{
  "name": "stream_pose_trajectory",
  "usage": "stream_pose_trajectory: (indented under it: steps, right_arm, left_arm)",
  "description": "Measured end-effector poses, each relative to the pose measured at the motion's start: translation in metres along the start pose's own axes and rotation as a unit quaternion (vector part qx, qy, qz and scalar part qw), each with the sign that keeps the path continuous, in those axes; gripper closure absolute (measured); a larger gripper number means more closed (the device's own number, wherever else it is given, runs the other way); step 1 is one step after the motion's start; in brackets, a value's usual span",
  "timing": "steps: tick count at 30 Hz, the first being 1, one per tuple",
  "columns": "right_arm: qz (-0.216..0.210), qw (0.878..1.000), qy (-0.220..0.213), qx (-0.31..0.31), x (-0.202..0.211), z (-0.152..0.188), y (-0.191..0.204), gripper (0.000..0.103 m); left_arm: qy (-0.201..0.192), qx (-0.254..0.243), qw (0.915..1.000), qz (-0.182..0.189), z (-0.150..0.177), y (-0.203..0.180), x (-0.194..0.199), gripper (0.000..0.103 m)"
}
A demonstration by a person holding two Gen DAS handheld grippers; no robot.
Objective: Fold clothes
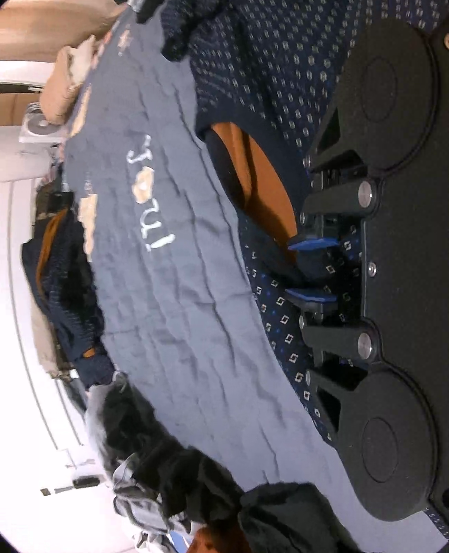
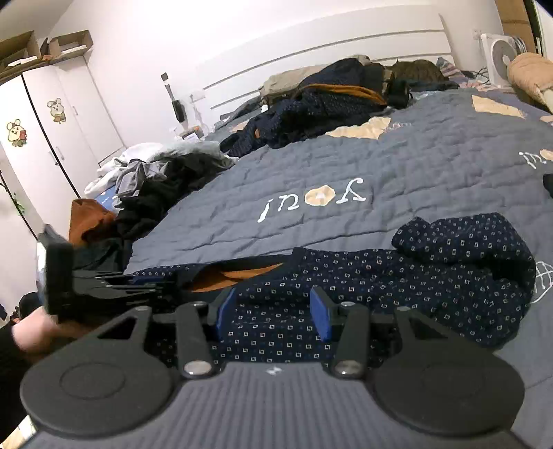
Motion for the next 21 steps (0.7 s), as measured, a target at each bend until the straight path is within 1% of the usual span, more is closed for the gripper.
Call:
stream_pose_trajectory:
  steps: [1,2,4,5,7,8,9,10,11,13,15,18,20,21]
  right_arm:
    - [0.0,1.0,0.002,-0.003,-0.001,0.0,-0.001,0.057]
    - [0.0,1.0,0.004,-0.005,-0.003,0.001,-0.002,0.057]
    - [-0.001,1.0,0.009,-0.006,-0.005,0.002,-0.002,0.057]
    - [-0.001,1.0,0.01,-0.005,-0.006,0.003,-0.002,0.057]
    - [-0.001,1.0,0.013,-0.004,-0.007,0.003,-0.002,0.057]
    - [0.0,1.0,0.013,-0.005,-0.008,0.003,-0.002,0.057]
    - [0.0,1.0,0.014,-0.007,-0.008,0.003,-0.002,0.057]
    - [0.0,1.0,0.014,-0.008,-0.008,0.003,-0.003,0.057]
    - [0.0,1.0,0.015,-0.009,-0.008,0.003,-0.003,0.057]
    - [0.0,1.0,0.014,-0.011,-0.007,0.003,-0.004,0.057]
    - [0.0,1.0,0.014,-0.016,-0.007,0.003,-0.006,0.057]
    - [0.0,1.0,0.015,-0.023,-0.007,0.002,-0.008,0.057]
    - [0.001,1.0,0.015,-0.024,-0.008,0.002,-0.01,0.057]
    - [0.001,1.0,0.016,-0.024,-0.009,0.002,-0.01,0.057]
  left_arm:
    - [0.005,-0.003,1.0,-0.001,0.001,0.001,-0.006,0.072]
    - [0.01,-0.006,0.9999,-0.002,0.001,0.002,-0.011,0.066]
    - [0.02,-0.013,0.9997,-0.005,0.002,0.003,-0.022,0.059]
    - [0.024,-0.016,0.9996,-0.002,0.003,0.004,-0.026,0.059]
    - [0.025,-0.028,0.9993,-0.007,0.005,0.004,-0.033,0.058]
    - [0.026,-0.033,0.9991,-0.008,0.005,0.004,-0.036,0.06]
    - [0.027,-0.035,0.999,-0.009,0.005,0.005,-0.039,0.064]
    - [0.026,-0.034,0.999,-0.012,0.003,0.007,-0.041,0.077]
    - [0.024,-0.028,0.9993,-0.01,0.0,0.01,-0.042,0.087]
    - [0.018,-0.013,0.9997,-0.008,-0.007,0.017,-0.045,0.096]
    - [-0.001,0.002,0.9999,-0.015,-0.021,0.025,-0.045,0.096]
    - [-0.027,0.039,0.9987,-0.016,-0.048,0.038,-0.047,0.096]
    - [-0.033,0.048,0.9981,-0.022,-0.066,0.041,-0.055,0.096]
    - [-0.028,0.048,0.9981,-0.025,-0.075,0.042,-0.063,0.096]
Point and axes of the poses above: each gripper's, at about its wrist camera, not at the fingertips, and x roughly against the way its jaws point, y to its left, z to its underside, the point moved 2 cm from there along -x, roughly the way its jaws point, and after that the axes turned 8 degrees about -y, right-handed, at the moved point
